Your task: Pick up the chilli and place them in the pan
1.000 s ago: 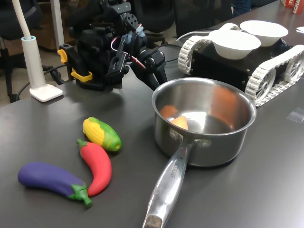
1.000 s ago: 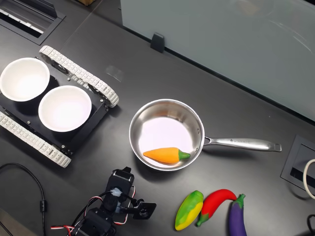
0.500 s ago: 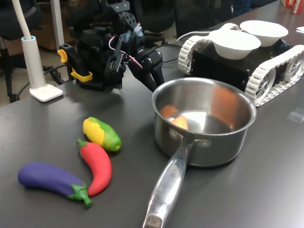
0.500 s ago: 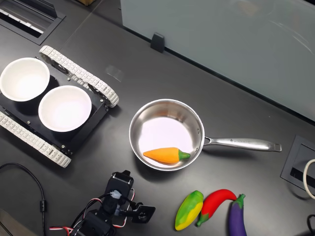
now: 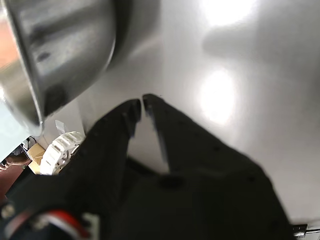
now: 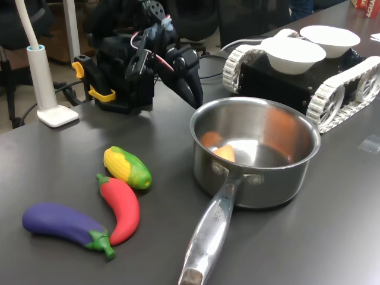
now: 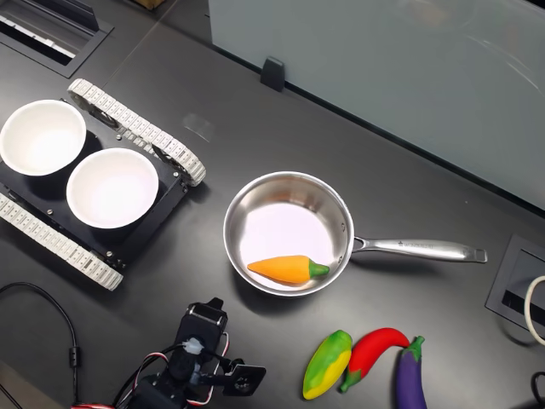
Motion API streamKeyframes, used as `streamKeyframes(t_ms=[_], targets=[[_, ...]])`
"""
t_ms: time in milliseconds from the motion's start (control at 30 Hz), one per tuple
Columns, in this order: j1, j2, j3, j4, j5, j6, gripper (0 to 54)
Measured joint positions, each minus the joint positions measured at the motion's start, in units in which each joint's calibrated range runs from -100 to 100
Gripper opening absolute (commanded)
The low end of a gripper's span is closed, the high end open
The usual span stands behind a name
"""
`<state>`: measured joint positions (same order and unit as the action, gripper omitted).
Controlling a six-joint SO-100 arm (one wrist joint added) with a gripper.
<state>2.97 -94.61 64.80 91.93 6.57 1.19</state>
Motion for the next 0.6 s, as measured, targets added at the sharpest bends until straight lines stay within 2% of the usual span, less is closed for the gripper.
streamKeyframes(t_ms=[233, 433, 600], targets=[[-1.32, 0.08, -5.34, 0.59, 0.39, 0.00, 0.0], [-1.32, 6.40, -13.48, 0.93, 0.93, 0.00, 0.0], [-1.32, 11.36, -21.18, 4.50, 1.51, 0.00, 0.0]])
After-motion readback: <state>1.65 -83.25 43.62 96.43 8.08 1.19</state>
